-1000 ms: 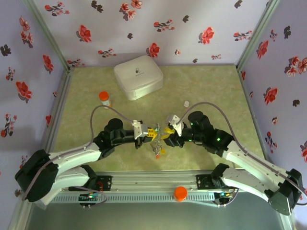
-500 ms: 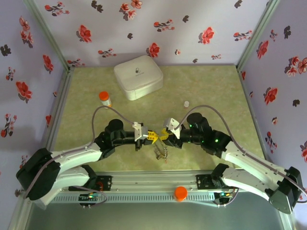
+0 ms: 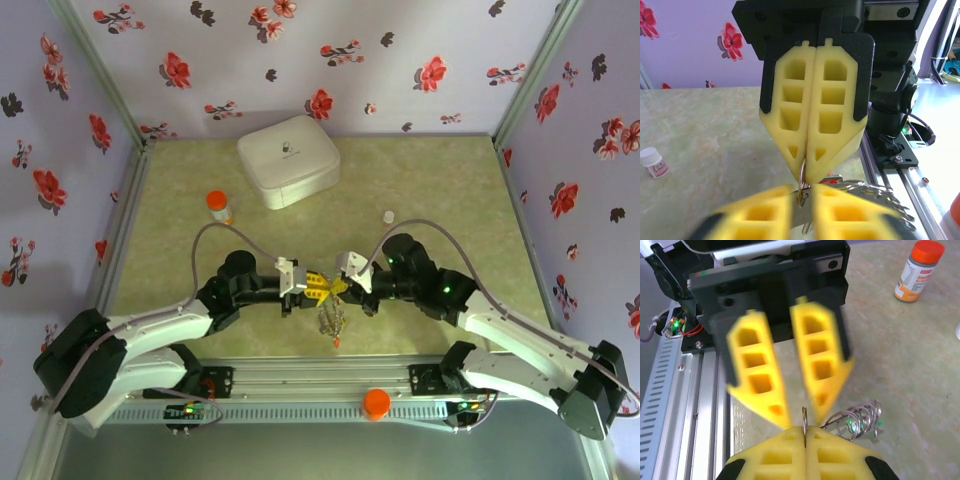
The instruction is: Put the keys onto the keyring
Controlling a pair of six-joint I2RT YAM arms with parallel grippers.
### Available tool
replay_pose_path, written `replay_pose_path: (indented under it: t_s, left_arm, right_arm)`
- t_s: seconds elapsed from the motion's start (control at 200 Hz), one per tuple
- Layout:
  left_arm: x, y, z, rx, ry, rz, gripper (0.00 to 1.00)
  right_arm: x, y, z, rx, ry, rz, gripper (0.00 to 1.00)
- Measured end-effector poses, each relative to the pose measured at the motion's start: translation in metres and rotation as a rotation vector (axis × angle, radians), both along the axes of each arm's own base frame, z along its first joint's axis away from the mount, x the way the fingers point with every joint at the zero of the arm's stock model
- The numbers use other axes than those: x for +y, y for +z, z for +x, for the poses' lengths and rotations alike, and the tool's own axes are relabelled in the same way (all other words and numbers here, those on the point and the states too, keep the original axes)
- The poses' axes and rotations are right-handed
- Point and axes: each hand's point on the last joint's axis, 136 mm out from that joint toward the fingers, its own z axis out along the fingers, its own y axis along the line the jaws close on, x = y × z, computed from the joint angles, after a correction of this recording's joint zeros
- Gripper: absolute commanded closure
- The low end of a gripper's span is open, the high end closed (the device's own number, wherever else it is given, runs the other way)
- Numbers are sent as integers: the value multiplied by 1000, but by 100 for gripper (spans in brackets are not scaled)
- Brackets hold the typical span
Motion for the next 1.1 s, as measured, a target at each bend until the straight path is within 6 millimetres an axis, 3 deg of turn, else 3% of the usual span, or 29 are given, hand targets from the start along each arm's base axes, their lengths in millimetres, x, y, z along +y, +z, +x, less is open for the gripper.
replay_pose_path:
  t_s: [0.32,0.535,0.655,0.785,0.96,1.1]
  left_arm:
    - [-4,-1,11,-11,24,115,75]
    - [-3,-6,7,-25,-4,167,96]
    - [-3,-8,5,-28,-15,173,100]
    - [-1,-10,6,-32,-3,162,100]
    - [3,-18,3,-20,22,112,100]
    - [3,-10,3,-23,29,57,100]
  right_arm:
    - [-1,0,2,-42,50,-181,100]
    - [1,-3,4,-64,76,-252,100]
    - [1,-4,5,-53,66,-258,78]
    - [3,6,8,-65,25,-189,66]
    - [-13,-2,4,-51,-47,-102,64]
    - [-15,-13,2,-20,-72,-81,64]
